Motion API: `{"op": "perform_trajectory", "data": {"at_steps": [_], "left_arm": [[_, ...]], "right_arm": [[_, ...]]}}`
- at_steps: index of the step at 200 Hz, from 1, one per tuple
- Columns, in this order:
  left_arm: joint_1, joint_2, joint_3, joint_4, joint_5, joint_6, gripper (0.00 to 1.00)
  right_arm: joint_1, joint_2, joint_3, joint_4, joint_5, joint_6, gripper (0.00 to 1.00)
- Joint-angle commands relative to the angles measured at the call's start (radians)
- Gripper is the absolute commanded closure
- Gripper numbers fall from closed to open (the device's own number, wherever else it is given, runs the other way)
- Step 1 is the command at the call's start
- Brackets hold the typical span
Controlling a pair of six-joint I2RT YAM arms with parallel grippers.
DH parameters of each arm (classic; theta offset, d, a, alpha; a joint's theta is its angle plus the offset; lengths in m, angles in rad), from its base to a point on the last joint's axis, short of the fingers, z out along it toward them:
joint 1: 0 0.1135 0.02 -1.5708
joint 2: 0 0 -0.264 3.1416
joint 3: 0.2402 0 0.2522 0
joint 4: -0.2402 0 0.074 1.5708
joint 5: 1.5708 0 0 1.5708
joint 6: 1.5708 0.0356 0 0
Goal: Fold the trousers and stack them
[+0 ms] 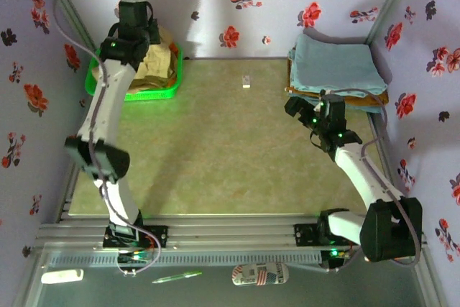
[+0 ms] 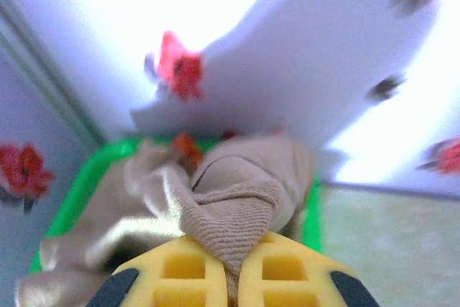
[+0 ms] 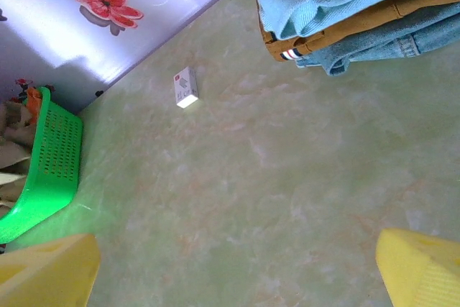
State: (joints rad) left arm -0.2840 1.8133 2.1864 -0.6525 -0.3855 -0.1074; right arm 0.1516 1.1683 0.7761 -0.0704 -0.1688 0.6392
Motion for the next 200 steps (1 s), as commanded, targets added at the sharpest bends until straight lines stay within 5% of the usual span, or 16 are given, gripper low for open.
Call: {"op": "perform_trajectory", "data": {"at_steps": [1,51,90,107,114,158,181,200], "left_arm": [[-0.129,-0.182,-0.067,0.102,0.044,0.120,1.00],[-0.481,-0.588,-0.411,0.299,0.128,0.190,1.00],[-0.519,-0.820,-0.787,0.341,0.079,0.021,1.00],[-0.519,-0.948,-0.988,0.313,0.075,-0.079,0.20],[-0.519,-1.002,-1.058,0.292,0.037,-0.121,0.01],[-0.516,-1.157,-1.140,-0.044,-0.206,-0.350,0.00],[-0.524,-0.997,-1.078,-0.150,-0.115,-0.417,0.00],[-0.616,-0.776,-1.062,-0.131,-0.108,-0.463,0.00]], "right_arm": [[0.007,-0.025,0.009,0.035,0.009,0.018,0.01],[0.005,-0.053,-0.010,0.018,0.026,0.020,0.01],[0.006,-0.084,-0.037,0.003,0.035,0.026,0.01],[0.006,-0.095,-0.048,-0.012,0.021,0.026,0.01],[0.005,-0.101,-0.050,-0.021,0.017,0.024,0.01],[0.015,-0.113,-0.054,-0.057,-0.006,0.013,0.01],[0.035,-0.104,-0.061,-0.060,0.003,0.007,0.01],[0.043,-0.087,-0.073,-0.056,0.022,0.007,0.01]]}}
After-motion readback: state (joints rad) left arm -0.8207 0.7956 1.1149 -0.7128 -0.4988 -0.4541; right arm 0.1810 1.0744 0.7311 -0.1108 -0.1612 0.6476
